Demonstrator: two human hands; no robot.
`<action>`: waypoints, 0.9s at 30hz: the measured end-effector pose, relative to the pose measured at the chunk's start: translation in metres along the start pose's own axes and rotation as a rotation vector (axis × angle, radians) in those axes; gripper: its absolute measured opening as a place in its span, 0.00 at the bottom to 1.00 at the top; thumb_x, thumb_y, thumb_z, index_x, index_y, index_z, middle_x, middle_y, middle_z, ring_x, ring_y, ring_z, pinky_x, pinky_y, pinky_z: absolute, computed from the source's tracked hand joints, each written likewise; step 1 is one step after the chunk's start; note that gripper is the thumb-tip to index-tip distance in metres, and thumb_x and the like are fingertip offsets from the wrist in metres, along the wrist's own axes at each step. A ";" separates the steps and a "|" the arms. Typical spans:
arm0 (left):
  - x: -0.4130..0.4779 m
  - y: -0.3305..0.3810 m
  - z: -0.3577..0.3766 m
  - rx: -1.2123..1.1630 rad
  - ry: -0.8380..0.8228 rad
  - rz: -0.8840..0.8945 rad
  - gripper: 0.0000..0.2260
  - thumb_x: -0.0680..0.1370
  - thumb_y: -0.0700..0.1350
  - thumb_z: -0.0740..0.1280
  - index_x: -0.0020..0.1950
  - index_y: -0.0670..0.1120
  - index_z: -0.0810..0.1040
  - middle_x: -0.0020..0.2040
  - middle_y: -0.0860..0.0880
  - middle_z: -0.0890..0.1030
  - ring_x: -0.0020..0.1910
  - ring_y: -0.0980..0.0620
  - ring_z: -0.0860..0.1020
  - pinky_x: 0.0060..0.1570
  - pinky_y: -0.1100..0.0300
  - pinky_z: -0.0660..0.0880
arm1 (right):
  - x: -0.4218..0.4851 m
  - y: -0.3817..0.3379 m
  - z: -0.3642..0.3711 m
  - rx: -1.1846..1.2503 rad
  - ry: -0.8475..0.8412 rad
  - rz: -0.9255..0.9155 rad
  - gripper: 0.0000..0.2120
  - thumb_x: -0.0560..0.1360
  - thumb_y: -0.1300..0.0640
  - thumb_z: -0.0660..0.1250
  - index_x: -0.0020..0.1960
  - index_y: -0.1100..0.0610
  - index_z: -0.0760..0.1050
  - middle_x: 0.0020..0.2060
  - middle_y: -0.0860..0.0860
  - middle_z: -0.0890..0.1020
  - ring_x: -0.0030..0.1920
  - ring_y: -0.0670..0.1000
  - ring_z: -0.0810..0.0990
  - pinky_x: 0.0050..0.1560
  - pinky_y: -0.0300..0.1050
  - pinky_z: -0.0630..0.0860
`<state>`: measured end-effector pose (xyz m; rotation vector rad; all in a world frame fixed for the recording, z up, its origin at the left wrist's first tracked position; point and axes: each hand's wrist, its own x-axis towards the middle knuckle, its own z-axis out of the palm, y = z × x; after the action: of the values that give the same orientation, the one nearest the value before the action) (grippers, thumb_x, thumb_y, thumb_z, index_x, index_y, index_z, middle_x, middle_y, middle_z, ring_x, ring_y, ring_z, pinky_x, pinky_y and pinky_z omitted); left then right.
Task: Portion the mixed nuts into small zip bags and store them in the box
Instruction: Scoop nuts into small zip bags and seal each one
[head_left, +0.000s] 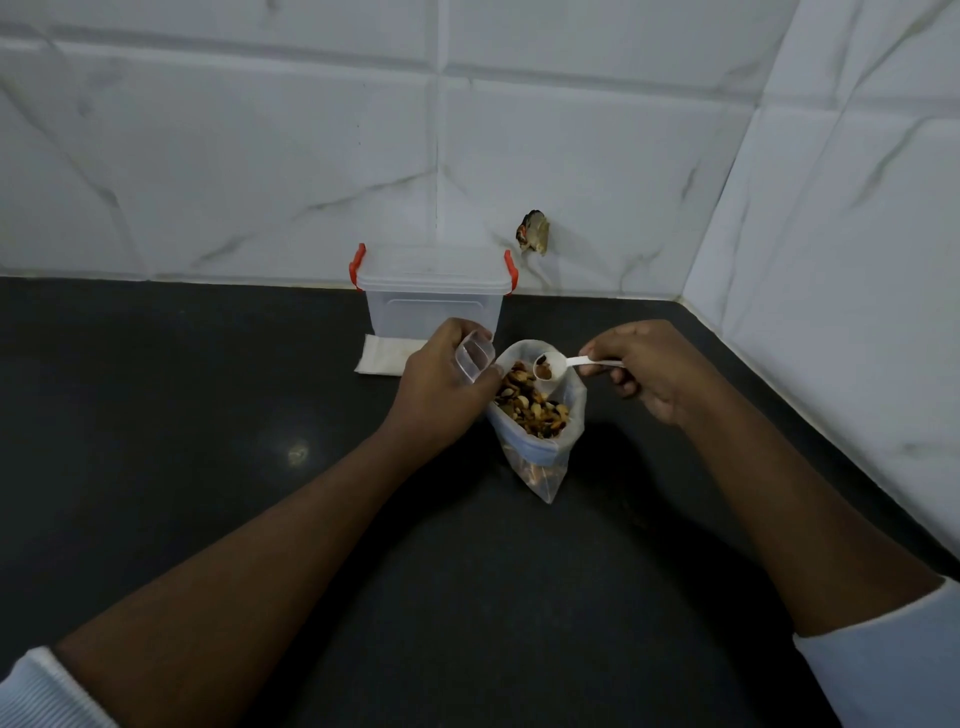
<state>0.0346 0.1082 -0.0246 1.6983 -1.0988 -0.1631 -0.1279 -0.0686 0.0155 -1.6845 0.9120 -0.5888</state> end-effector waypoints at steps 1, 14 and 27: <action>0.000 -0.001 0.000 0.008 -0.007 -0.002 0.16 0.78 0.49 0.73 0.64 0.52 0.74 0.57 0.56 0.80 0.54 0.61 0.78 0.46 0.69 0.72 | 0.000 0.000 -0.001 0.034 -0.014 0.008 0.06 0.76 0.64 0.67 0.47 0.65 0.83 0.37 0.58 0.85 0.28 0.45 0.70 0.27 0.38 0.63; 0.002 -0.004 0.002 0.043 -0.080 -0.037 0.21 0.76 0.51 0.74 0.66 0.53 0.72 0.58 0.57 0.80 0.59 0.56 0.78 0.61 0.47 0.78 | -0.018 -0.011 0.026 0.227 -0.261 -0.220 0.07 0.79 0.67 0.68 0.53 0.63 0.84 0.43 0.60 0.86 0.32 0.45 0.73 0.31 0.36 0.69; 0.001 -0.007 0.002 0.015 -0.030 0.006 0.18 0.76 0.47 0.75 0.62 0.53 0.73 0.54 0.56 0.79 0.54 0.57 0.78 0.54 0.53 0.79 | -0.018 -0.012 0.021 -0.289 -0.212 -0.674 0.11 0.77 0.67 0.72 0.55 0.55 0.86 0.50 0.46 0.88 0.53 0.45 0.85 0.54 0.39 0.80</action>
<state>0.0378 0.1063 -0.0304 1.7108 -1.1303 -0.1775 -0.1194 -0.0402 0.0214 -2.2828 0.2636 -0.7210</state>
